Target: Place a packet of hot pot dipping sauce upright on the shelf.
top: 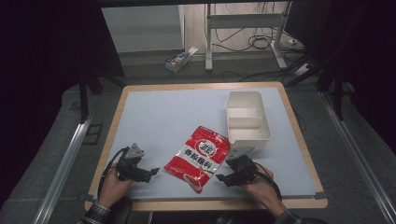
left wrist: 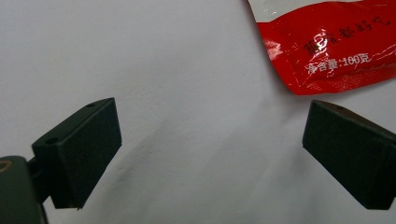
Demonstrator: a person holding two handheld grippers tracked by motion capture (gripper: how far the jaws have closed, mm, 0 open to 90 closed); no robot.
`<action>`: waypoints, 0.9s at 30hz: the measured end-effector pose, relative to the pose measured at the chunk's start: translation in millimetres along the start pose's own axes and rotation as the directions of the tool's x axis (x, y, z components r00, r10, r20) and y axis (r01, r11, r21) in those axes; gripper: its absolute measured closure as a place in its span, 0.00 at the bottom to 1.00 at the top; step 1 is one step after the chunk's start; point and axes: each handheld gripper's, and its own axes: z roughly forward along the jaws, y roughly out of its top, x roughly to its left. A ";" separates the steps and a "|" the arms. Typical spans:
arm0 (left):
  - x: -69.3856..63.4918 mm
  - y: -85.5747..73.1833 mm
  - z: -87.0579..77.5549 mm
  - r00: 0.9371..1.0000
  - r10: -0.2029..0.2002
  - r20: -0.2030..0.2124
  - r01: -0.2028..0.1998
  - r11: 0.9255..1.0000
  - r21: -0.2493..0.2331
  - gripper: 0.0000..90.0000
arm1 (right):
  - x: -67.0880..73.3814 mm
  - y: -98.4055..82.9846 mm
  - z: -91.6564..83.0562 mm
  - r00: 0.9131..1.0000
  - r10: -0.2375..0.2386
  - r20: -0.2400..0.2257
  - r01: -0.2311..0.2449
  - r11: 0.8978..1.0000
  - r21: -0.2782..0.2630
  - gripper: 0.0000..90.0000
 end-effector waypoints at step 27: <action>-1.1 0.3 1.5 1.000 0.015 -0.001 -0.015 1.000 0.009 0.05 | -29.5 4.1 23.3 0.996 0.087 0.010 -0.087 0.995 -0.047 0.07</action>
